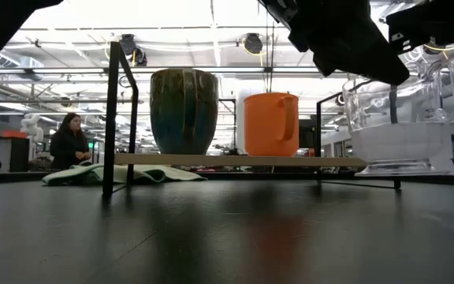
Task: Stack small to large cups/mugs on shelf
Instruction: Put the transparent mug on the shelf
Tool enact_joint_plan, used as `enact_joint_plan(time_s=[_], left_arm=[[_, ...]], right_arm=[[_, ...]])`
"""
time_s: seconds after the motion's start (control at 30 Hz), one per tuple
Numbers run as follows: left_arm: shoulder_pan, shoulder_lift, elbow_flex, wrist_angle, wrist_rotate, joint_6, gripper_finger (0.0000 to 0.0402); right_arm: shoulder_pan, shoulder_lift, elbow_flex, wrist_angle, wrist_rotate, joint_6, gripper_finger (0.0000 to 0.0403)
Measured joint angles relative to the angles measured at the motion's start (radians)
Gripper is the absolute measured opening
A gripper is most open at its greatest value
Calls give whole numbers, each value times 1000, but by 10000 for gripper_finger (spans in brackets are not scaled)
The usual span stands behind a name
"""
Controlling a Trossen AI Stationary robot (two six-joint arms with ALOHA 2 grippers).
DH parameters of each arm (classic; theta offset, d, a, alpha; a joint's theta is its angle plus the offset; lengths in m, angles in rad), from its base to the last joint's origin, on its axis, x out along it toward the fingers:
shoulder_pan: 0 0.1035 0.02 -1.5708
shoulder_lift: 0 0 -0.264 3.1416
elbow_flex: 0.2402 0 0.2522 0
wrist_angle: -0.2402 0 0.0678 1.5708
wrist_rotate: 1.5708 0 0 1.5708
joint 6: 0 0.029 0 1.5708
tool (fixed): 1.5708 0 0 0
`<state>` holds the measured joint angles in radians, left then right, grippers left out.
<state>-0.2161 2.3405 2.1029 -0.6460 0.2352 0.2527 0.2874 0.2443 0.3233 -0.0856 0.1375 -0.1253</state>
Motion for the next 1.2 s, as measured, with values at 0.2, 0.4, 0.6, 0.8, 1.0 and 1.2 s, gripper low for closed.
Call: enact_joint_plan(time_s=[0.2,0.4,0.6,0.8,1.0,1.2], left_arm=[[0,0,0,-3,8,6,0],[0,0,-13,10,32,0,0],[-3,0,-51,32,24,-16,0],[-11,0,-79,60,21,-20,0],[-11,-2,-98,79,19,-20,0],[-13,-2,-98,78,20,-10,18]], right_arm=[[0,0,0,0,0,0,0],[0,0,0,1,0,1,0],[0,0,0,3,0,1,0],[0,0,0,3,0,1,0],[0,0,0,3,0,1,0],[0,0,0,3,0,9,0]])
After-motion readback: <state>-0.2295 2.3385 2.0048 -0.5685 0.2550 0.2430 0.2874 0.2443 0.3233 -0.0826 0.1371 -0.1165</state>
